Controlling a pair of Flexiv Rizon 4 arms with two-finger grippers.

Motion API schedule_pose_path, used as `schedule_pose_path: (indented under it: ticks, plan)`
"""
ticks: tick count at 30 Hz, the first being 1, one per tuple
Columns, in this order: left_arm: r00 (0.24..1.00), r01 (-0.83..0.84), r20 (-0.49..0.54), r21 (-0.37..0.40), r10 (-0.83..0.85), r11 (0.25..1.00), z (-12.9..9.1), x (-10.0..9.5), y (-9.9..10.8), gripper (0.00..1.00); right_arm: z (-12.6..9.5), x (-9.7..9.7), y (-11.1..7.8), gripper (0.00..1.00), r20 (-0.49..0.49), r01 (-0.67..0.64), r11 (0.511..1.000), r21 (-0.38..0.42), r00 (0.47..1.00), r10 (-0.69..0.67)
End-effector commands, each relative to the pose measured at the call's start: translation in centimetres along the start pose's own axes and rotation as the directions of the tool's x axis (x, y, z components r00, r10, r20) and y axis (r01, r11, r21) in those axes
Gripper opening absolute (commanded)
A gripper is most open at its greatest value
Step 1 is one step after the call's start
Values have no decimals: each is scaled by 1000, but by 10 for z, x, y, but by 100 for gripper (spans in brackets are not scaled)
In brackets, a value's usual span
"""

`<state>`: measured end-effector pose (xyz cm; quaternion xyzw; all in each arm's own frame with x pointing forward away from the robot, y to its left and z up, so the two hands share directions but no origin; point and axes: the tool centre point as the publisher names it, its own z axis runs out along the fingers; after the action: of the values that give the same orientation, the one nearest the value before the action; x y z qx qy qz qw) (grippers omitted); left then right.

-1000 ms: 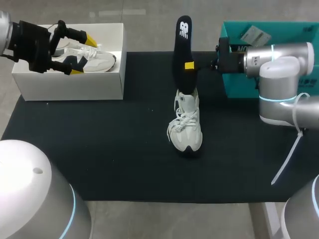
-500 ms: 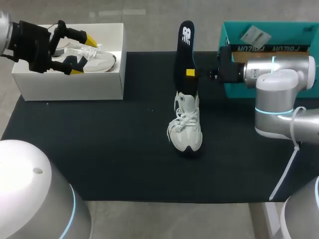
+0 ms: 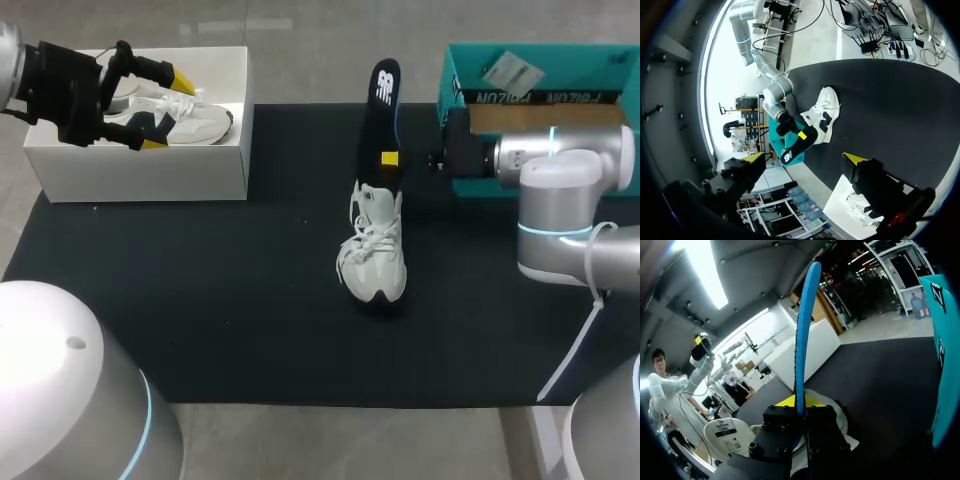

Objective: Take the shoe out of the shoebox, open the shoe tongue, remove and reinsert the insole, then place the shoe into the shoebox

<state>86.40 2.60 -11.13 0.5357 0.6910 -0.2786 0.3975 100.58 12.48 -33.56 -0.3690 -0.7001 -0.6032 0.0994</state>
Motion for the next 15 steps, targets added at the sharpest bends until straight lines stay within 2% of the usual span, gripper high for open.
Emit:
schedule_pose_path:
  ticks: [1,6,15]
  plan:
    - [1000,0,-5,1,0,1000,0,-1,1,100,7,-1,-13,0,18,-7,1000,-3,1000,7]
    - [1000,0,-5,1,0,1000,0,-1,1,100,12,1,-22,0,8,-28,1000,-10,1000,28]
    - [1000,0,-5,1,0,1000,0,-1,1,100,11,13,-25,0,15,-29,999,-18,999,29]
